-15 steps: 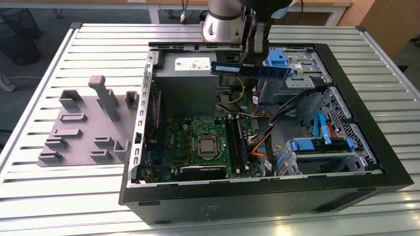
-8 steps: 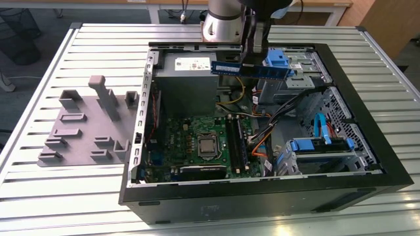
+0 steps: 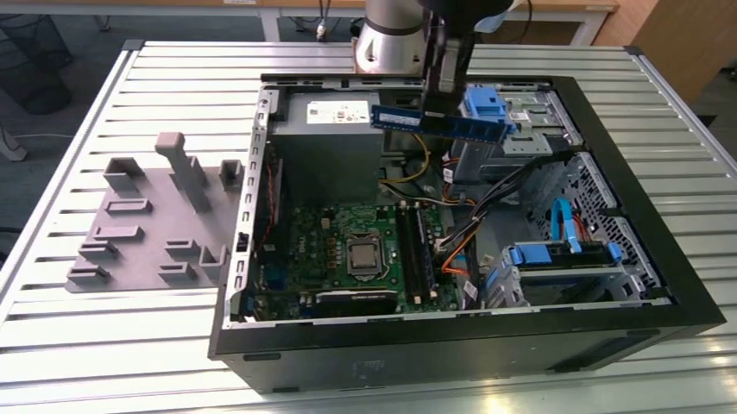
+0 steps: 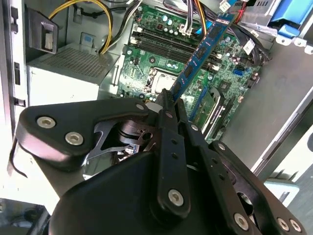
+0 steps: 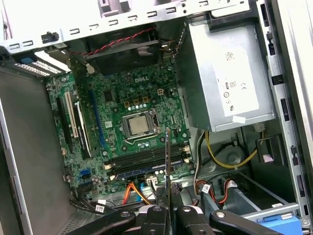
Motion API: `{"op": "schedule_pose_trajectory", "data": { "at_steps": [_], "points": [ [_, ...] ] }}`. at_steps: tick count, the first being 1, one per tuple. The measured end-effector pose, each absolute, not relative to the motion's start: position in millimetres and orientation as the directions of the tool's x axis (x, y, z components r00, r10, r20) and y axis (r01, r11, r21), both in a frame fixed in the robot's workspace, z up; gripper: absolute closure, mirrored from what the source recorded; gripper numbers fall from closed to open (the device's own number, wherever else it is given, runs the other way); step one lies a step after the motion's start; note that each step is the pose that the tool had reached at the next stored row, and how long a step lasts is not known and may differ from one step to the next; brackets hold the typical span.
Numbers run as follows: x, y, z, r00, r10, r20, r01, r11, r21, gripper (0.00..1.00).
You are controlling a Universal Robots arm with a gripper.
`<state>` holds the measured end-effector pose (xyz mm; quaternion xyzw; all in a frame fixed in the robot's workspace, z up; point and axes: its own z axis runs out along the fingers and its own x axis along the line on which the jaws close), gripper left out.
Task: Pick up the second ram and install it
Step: 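Insert the second ram into the second slot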
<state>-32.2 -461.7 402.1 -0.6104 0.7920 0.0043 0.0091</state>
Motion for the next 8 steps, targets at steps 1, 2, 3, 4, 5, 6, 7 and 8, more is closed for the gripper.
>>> {"op": "schedule_pose_trajectory", "data": {
  "at_steps": [1, 2, 3, 4, 5, 6, 7, 8],
  "points": [
    [-32.2, -461.7, 402.1, -0.267, -0.964, -0.020, -0.964, 0.267, -0.004, 0.86],
    [-32.2, -461.7, 402.0, -0.280, -0.960, -0.020, -0.960, 0.281, -0.004, 0.86],
    [-32.2, -461.7, 401.9, -0.296, -0.955, -0.020, -0.955, 0.296, -0.004, 0.86],
    [-32.2, -461.7, 401.9, -0.312, -0.950, -0.020, -0.950, 0.312, -0.004, 0.86],
    [-32.2, -461.7, 401.8, -0.329, -0.944, -0.020, -0.944, 0.329, -0.004, 0.86],
    [-32.2, -461.7, 401.7, -0.345, -0.938, -0.020, -0.939, 0.345, -0.004, 0.86],
    [-32.2, -461.7, 401.6, -0.362, -0.932, -0.020, -0.932, 0.362, -0.004, 0.86],
    [-32.2, -461.7, 401.5, -0.378, -0.925, -0.020, -0.926, 0.378, -0.004, 0.86]
  ]
}}
